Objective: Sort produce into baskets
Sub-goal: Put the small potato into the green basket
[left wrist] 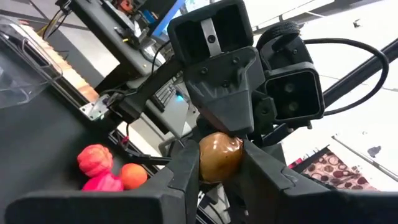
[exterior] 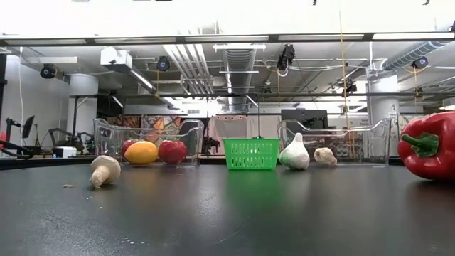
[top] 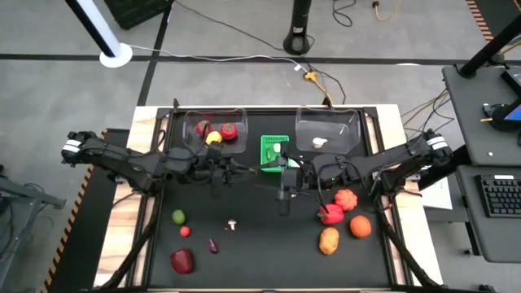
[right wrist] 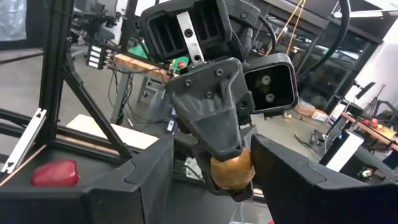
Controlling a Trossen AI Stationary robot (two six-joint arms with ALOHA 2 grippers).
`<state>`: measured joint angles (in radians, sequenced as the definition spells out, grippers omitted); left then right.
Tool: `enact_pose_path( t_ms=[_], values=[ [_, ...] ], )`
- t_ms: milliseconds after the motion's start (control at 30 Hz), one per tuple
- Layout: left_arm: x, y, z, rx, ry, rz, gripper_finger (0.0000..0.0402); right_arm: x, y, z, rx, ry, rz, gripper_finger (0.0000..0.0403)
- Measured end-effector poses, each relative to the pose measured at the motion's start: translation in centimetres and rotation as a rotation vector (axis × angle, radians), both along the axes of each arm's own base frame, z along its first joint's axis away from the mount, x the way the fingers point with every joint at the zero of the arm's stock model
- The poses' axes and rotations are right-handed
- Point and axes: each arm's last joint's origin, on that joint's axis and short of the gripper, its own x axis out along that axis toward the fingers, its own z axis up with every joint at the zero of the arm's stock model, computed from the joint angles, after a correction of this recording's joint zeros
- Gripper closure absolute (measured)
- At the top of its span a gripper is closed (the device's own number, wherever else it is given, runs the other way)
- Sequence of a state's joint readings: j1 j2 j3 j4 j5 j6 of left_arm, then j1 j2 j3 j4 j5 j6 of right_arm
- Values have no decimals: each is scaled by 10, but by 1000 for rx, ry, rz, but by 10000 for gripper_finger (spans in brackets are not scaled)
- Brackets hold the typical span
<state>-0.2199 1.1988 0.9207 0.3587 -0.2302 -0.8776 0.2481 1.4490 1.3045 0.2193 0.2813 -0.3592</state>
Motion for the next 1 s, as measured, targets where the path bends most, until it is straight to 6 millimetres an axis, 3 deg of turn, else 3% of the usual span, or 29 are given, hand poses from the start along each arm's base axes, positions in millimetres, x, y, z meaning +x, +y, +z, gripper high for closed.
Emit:
enact_pose_path(
  t_ms=[833,1000],
  values=[
    [0,0,0,-5,1,-4,325,4,-7,-4,-22,15,-29,198],
    [-1,0,1,-6,-9,-8,325,5,-10,-6,-35,31,-99,213]
  ],
)
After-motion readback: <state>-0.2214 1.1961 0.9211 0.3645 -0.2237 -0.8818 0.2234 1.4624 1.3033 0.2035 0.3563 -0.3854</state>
